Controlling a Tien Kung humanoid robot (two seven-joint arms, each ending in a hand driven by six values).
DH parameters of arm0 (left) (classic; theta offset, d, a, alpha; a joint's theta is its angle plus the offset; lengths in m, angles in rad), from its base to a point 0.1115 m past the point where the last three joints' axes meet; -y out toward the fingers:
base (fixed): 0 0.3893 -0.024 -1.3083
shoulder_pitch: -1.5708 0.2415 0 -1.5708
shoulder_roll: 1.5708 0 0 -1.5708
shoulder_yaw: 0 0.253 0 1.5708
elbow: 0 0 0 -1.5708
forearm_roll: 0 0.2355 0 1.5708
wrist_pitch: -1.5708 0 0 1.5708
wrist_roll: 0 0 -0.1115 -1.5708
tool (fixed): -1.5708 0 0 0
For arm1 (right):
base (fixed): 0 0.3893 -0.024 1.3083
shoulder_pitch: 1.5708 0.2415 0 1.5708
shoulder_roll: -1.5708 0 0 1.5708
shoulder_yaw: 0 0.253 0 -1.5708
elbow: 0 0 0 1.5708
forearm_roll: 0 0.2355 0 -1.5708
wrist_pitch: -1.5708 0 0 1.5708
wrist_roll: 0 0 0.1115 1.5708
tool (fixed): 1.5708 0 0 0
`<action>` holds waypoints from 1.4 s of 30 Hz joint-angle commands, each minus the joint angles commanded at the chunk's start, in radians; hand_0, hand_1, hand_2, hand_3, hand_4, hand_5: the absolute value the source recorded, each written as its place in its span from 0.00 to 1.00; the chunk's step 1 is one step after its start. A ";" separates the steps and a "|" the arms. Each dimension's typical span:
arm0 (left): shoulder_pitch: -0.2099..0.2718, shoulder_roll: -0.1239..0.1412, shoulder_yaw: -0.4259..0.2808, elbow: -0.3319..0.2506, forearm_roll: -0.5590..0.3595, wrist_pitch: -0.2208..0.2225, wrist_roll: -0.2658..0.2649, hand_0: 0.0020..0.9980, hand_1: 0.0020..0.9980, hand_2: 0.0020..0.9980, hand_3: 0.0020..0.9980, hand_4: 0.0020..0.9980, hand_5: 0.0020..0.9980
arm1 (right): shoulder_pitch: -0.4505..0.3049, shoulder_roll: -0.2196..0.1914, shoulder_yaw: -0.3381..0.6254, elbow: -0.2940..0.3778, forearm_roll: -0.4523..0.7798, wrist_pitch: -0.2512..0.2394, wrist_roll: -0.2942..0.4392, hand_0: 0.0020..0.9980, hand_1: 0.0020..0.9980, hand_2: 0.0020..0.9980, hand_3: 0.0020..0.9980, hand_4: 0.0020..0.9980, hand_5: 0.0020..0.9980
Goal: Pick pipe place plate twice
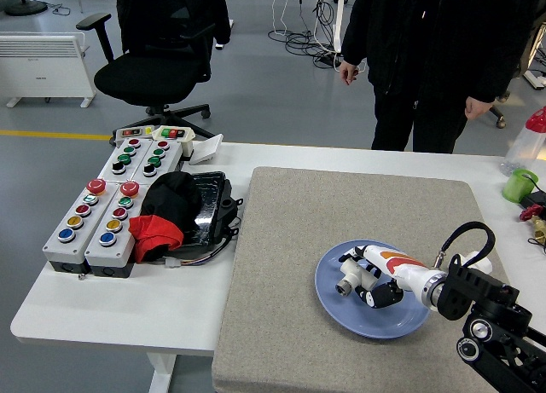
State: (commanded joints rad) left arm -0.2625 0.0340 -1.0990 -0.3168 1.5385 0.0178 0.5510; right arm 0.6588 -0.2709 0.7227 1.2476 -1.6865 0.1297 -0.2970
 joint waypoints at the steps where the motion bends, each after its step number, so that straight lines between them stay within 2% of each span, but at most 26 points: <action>1: 0.001 0.000 0.001 0.000 -0.001 0.000 0.000 0.65 0.63 0.63 0.55 0.39 1.00 | 0.000 0.001 0.000 -0.003 -0.002 0.009 -0.003 0.76 0.74 0.80 0.79 0.53 0.10; 5: 0.002 0.000 0.004 -0.001 -0.005 0.000 0.001 0.65 0.63 0.63 0.55 0.39 1.00 | -0.001 0.000 -0.002 -0.009 -0.001 0.020 0.002 0.76 0.74 0.80 0.79 0.53 0.10; 6: 0.002 0.000 0.005 -0.001 -0.006 0.001 0.001 0.65 0.63 0.63 0.55 0.39 1.00 | -0.002 0.000 -0.002 -0.010 0.001 0.021 0.006 0.96 0.92 1.00 0.93 0.73 0.31; 11: 0.002 -0.001 0.005 -0.001 -0.005 0.001 0.001 0.65 0.63 0.63 0.55 0.39 1.00 | -0.002 0.002 0.001 -0.014 0.008 0.023 0.008 0.96 0.92 1.00 0.93 0.73 0.31; 12: 0.002 -0.001 0.004 0.000 -0.005 0.001 0.001 0.66 0.63 0.63 0.55 0.39 1.00 | -0.002 0.002 0.004 -0.015 0.012 0.030 0.001 0.97 0.94 1.00 1.00 0.81 0.40; 15: 0.002 0.000 0.004 0.000 -0.005 0.001 0.000 0.66 0.63 0.63 0.55 0.39 1.00 | -0.004 0.000 0.012 -0.017 0.021 0.036 -0.004 0.97 0.94 1.00 1.00 0.81 0.40; 23: 0.000 0.000 0.003 0.001 -0.005 0.003 -0.001 0.66 0.63 0.63 0.55 0.39 1.00 | -0.010 -0.009 0.030 0.011 0.022 0.010 -0.001 0.98 0.94 1.00 1.00 0.82 0.41; 24: 0.000 0.000 0.002 0.002 -0.004 0.003 -0.002 0.66 0.63 0.63 0.55 0.39 1.00 | -0.014 -0.013 0.044 0.026 0.017 0.004 -0.002 0.99 0.94 1.00 1.00 0.85 0.45; 25: 0.000 0.000 0.001 0.002 -0.004 0.003 -0.002 0.66 0.63 0.63 0.55 0.39 1.00 | -0.015 -0.014 0.049 0.030 0.016 0.003 -0.002 0.99 0.94 1.00 1.00 0.85 0.45; 29: -0.001 -0.001 -0.002 0.003 0.001 0.004 -0.004 0.66 0.63 0.63 0.55 0.39 1.00 | -0.031 -0.028 0.128 0.070 0.001 0.038 -0.037 0.99 0.94 1.00 1.00 0.85 0.45; 30: -0.001 -0.001 -0.002 0.004 0.001 0.005 -0.005 0.65 0.63 0.63 0.55 0.39 1.00 | -0.038 -0.038 0.163 0.085 -0.003 0.043 -0.042 0.96 0.93 1.00 1.00 0.86 0.46; 33: -0.001 0.000 -0.004 0.004 0.003 0.005 -0.005 0.65 0.63 0.63 0.55 0.39 1.00 | -0.045 -0.059 0.242 0.109 -0.009 0.053 -0.049 0.96 0.93 1.00 1.00 0.86 0.46; 40: -0.004 0.002 -0.009 0.003 0.010 0.002 -0.002 0.66 0.63 0.63 0.55 0.39 1.00 | -0.067 -0.124 0.335 0.109 0.004 0.090 -0.091 0.95 0.93 1.00 1.00 0.86 0.46; 42: -0.003 0.005 -0.007 0.004 0.006 0.004 -0.004 0.66 0.63 0.63 0.55 0.39 1.00 | -0.100 -0.165 0.382 0.096 0.018 0.106 -0.135 0.93 0.91 1.00 1.00 0.86 0.47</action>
State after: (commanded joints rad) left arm -0.2655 0.0386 -1.1058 -0.3129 1.5443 0.0218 0.5474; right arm 0.5585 -0.4362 1.1050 1.3438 -1.6685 0.2355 -0.4315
